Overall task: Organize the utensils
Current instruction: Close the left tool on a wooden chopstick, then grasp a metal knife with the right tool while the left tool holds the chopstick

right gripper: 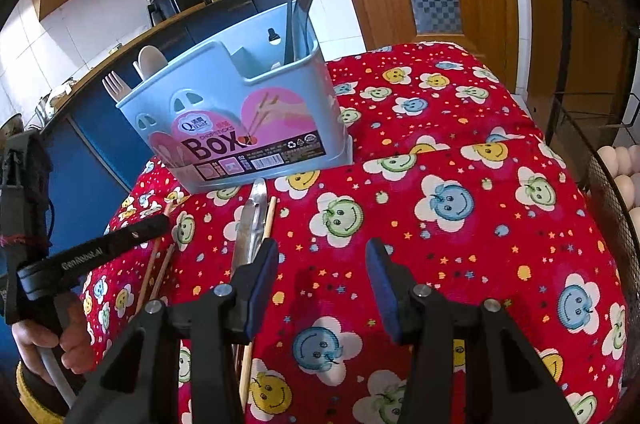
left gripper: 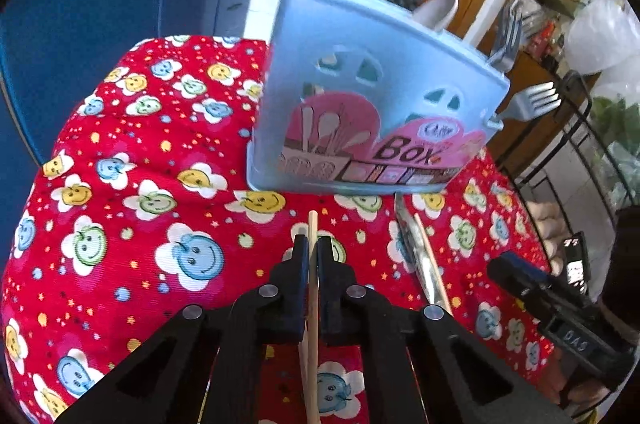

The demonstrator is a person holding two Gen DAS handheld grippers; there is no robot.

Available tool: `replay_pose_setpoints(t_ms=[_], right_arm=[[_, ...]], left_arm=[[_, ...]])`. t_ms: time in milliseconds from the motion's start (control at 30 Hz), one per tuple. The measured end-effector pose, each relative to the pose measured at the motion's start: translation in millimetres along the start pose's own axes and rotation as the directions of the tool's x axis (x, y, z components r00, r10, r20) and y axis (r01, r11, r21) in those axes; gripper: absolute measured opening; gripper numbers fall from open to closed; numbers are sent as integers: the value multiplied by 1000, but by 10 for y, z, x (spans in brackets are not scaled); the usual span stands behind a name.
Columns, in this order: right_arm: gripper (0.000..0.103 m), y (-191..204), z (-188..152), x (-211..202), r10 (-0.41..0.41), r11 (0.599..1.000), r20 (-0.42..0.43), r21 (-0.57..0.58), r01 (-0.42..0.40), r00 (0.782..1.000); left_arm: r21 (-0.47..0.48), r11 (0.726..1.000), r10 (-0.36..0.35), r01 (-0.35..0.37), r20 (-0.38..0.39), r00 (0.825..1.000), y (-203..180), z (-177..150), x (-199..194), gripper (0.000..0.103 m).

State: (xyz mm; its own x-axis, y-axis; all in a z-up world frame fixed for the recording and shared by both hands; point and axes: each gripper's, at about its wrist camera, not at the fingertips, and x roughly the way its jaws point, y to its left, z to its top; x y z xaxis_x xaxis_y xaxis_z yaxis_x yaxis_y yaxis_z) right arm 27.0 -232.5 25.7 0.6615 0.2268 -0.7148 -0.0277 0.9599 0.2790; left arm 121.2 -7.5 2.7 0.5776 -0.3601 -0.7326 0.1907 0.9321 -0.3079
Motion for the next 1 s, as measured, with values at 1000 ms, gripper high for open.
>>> replay_pose_setpoints(t_ms=[1000], right_arm=[[38,759,52,434,38,976,-104,-211,-60,994]], left_arm=[[-110,991,80,-70,92,993,528,-21,-309,4]])
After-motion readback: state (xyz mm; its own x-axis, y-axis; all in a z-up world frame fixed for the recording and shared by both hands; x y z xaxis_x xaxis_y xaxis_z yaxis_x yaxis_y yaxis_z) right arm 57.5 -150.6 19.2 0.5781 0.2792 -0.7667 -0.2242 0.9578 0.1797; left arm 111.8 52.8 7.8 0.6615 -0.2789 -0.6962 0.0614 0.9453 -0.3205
